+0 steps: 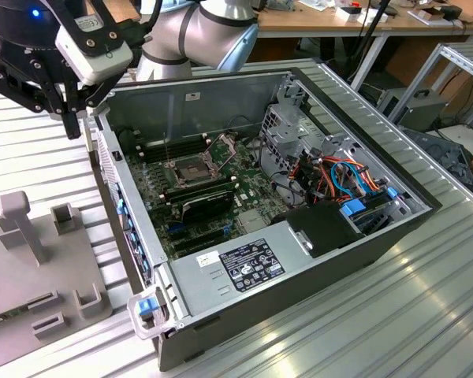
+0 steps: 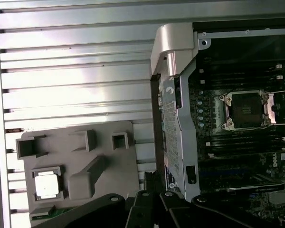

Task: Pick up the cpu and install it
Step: 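Reach for the cpu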

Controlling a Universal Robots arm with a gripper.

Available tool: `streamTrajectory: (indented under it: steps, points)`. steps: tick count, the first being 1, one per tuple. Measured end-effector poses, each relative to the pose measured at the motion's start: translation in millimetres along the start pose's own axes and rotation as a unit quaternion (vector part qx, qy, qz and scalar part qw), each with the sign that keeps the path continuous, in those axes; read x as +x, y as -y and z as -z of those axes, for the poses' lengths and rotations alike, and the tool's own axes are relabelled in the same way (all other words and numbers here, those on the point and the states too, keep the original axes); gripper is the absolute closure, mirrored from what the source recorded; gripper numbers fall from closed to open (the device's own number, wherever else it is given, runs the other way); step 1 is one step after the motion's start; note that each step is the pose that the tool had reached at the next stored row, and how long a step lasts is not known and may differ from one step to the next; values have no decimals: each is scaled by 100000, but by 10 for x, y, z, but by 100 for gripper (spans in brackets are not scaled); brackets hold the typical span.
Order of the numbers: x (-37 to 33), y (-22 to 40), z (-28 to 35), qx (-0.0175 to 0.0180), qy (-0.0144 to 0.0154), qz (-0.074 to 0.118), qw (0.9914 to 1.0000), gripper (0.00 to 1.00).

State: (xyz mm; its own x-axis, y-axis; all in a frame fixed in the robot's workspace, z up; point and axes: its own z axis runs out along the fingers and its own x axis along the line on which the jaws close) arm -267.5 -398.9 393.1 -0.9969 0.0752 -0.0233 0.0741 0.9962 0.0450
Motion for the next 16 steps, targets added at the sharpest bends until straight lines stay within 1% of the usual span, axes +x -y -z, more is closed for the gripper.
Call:
streamTrajectory:
  steps: [3,8,11,16]
  points:
    - [48,3,1,0,-2,-2,100000,89]
    - [101,7,2,-3,1,-4,100000,89]
    - [184,14,4,-2,-1,-2,100000,89]
    - [274,20,6,-1,-2,-2,100000,89]
